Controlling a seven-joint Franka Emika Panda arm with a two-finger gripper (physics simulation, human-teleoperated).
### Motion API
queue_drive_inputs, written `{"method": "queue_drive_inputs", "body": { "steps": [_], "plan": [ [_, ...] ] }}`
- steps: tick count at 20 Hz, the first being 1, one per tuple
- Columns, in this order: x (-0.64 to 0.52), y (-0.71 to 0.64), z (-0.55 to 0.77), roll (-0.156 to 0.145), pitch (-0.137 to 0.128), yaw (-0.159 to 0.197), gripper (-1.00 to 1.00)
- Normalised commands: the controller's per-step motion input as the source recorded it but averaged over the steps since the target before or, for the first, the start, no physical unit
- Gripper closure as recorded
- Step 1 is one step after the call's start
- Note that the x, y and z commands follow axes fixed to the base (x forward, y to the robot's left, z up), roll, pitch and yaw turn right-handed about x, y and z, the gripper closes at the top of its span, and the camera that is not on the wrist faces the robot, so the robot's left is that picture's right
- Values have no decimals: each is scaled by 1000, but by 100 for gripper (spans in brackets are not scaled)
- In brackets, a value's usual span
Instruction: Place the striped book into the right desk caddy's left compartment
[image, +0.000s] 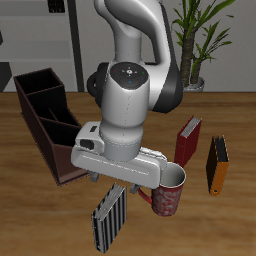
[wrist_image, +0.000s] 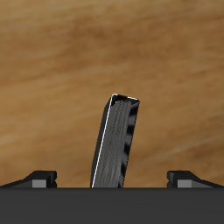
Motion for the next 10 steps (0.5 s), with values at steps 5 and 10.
{"method": "queue_drive_inputs", "body": {
  "steps": [5,10],
  "plan": [
    [64,-28,-311,8,39,-7,-100],
    [68,-29,-354,15,38,14,-100]
  ]
}}
